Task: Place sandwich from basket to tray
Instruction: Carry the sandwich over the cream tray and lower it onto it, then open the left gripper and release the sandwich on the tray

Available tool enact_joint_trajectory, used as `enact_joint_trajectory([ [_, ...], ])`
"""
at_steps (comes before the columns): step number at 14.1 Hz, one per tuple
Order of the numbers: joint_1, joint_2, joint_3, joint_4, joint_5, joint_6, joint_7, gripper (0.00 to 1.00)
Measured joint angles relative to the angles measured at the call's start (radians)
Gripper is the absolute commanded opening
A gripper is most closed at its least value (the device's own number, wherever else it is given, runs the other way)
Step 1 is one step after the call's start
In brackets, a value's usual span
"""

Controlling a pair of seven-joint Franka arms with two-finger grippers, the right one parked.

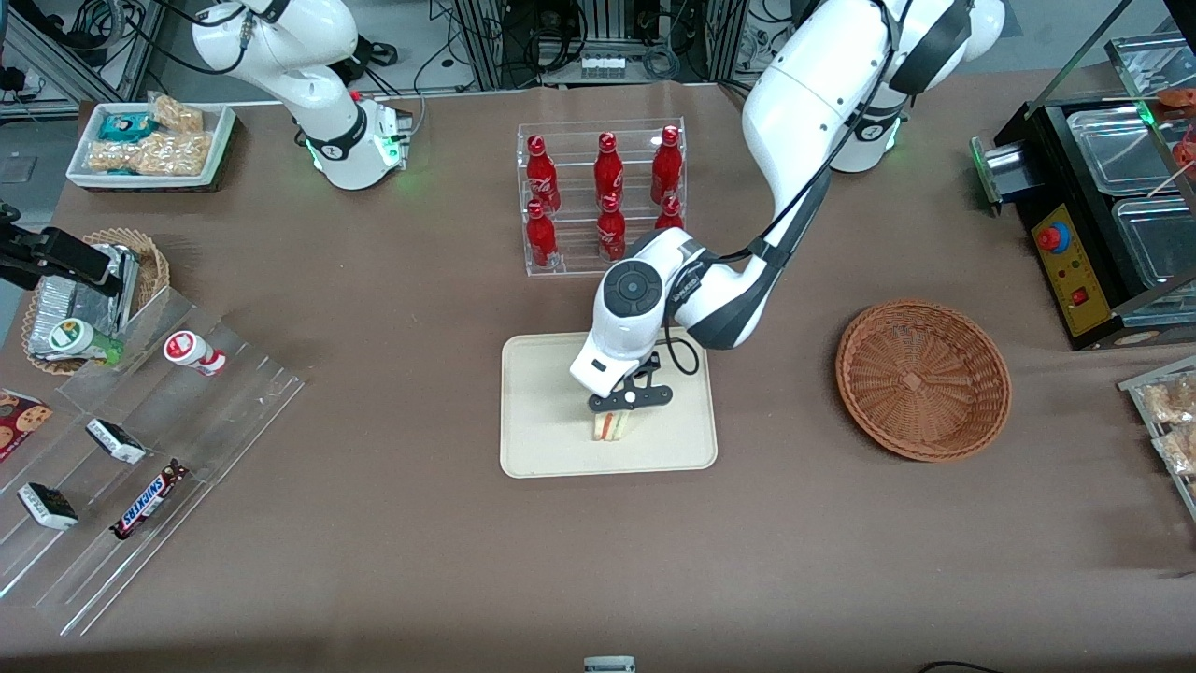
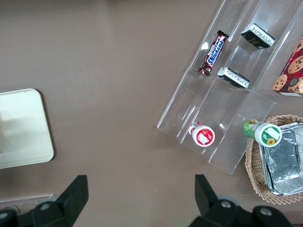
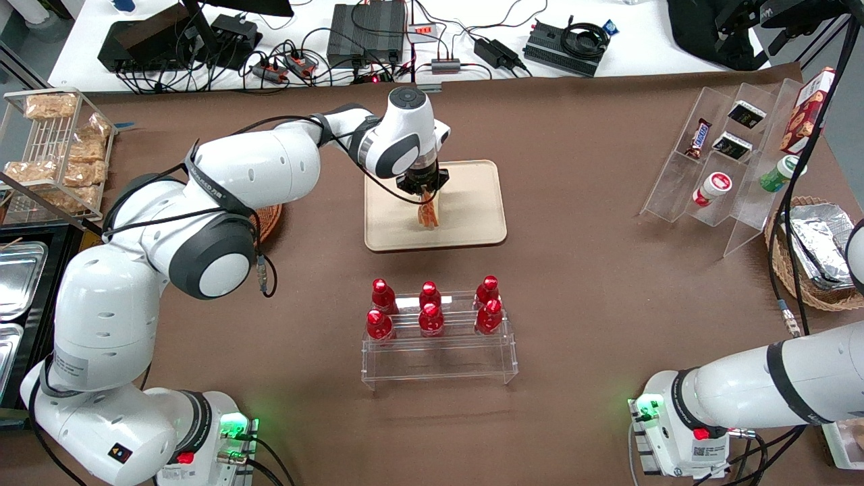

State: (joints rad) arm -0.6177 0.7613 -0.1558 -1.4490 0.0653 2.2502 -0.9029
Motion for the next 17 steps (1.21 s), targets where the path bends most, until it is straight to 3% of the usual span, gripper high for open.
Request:
enact_joint_trajectory([
  [2,0.000,0.000,0.005,0.004,0.000,-0.001,-0.019,0.09],
  [3,0.000,0.000,0.006,0.006,0.000,-0.002,-0.037,0.34],
  [4,0.000,0.000,0.007,0.007,0.000,-0.002,-0.058,0.99],
  [7,0.000,0.000,0.007,0.008,0.004,-0.002,-0.096,1.00],
  [11,0.000,-0.021,0.007,0.027,0.082,-0.020,-0.115,1.00],
  [14,0.021,-0.129,0.013,0.056,0.079,-0.172,-0.126,1.00],
  [17,0.065,-0.287,0.015,0.059,0.029,-0.330,-0.135,1.00],
])
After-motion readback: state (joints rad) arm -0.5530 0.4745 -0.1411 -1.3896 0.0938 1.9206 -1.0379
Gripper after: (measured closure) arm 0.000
